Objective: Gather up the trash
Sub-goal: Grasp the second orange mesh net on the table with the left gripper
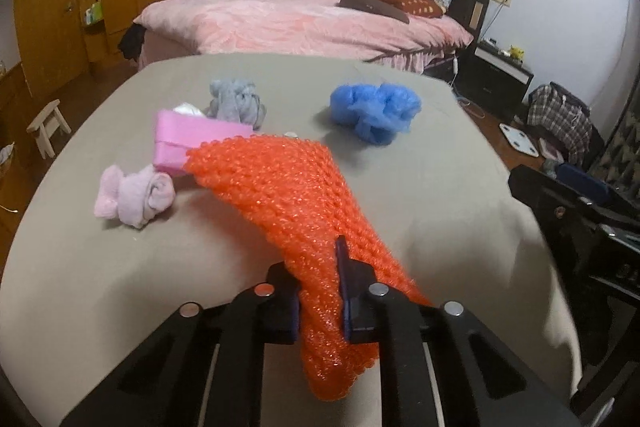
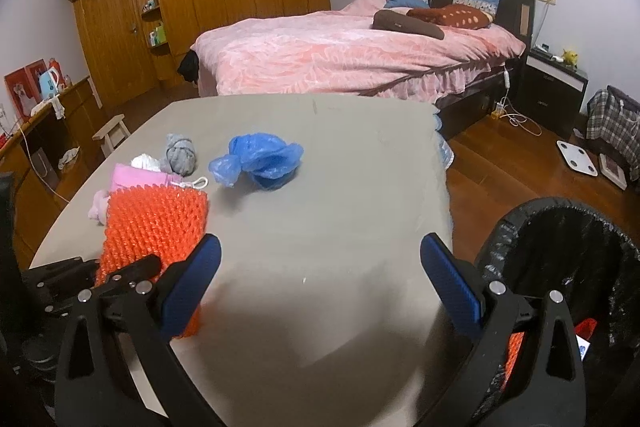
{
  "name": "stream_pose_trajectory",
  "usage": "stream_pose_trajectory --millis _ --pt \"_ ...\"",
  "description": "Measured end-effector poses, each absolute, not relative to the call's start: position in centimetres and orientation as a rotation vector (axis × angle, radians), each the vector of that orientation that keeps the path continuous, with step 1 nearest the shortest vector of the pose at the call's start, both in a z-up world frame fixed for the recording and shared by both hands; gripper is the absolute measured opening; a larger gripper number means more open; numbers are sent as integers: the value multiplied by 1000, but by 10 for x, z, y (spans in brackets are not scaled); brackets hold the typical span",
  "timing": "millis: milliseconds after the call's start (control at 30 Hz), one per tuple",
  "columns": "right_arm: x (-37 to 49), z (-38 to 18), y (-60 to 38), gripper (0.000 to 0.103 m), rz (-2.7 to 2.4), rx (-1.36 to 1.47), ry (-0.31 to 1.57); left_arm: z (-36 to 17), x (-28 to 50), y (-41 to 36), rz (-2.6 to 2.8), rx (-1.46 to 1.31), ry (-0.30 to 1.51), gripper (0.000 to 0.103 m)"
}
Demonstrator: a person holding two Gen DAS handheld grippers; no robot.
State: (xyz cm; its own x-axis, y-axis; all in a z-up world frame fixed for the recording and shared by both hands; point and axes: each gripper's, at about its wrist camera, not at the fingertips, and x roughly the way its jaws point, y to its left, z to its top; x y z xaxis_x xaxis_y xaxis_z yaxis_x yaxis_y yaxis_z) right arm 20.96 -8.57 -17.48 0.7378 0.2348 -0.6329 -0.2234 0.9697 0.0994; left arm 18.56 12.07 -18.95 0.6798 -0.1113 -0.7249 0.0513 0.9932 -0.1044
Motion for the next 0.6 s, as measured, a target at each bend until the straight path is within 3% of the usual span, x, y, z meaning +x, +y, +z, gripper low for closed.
stream_pose_trajectory --millis 600 --pt "252 -149 -70 97 248 31 645 -119 212 142 -68 -79 599 14"
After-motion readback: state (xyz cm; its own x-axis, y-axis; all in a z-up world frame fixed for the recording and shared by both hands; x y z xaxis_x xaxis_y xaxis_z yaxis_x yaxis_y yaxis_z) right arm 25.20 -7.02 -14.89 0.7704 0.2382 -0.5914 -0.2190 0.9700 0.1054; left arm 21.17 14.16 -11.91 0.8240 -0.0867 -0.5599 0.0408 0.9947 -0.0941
